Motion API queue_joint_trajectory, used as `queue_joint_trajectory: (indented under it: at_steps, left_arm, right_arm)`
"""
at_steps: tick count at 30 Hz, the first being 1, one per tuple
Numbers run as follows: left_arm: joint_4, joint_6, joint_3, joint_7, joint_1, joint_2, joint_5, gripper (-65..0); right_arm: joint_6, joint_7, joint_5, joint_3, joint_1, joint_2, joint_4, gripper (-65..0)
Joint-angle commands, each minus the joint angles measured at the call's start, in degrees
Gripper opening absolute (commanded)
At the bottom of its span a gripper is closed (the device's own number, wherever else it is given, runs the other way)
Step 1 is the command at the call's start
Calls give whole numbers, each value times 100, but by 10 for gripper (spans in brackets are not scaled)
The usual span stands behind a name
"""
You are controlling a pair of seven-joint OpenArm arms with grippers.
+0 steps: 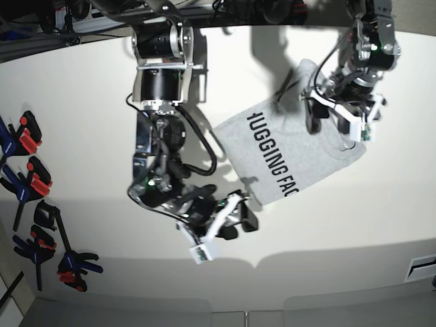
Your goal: Fold the T-shirt properly
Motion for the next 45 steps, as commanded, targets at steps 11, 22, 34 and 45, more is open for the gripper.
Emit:
queue_joint_trajectory:
  at_steps: [11,22,34,45]
  left_arm:
    - [-1921,-1095,-13,-385,-299,461,-1093,-223]
    - [-4179,-1045,-17,-387,-1320,442,380,-223]
    - [-4428,-1045,-20,-474,-1851,-420,566,-223]
    - [-4428,-1049,-17,-645,-2306,-562,1064,-223]
  right_arm:
    - [-640,1906,-975,-2000,568,-46,-2839,-353]
    - [-688,1436,-1401,-2070,839,-46,-3508,-353]
    - [326,216,-420,-892,787,306,-2295,-353]
    - [422,1779,-474,-868,481,48,-2304,-353]
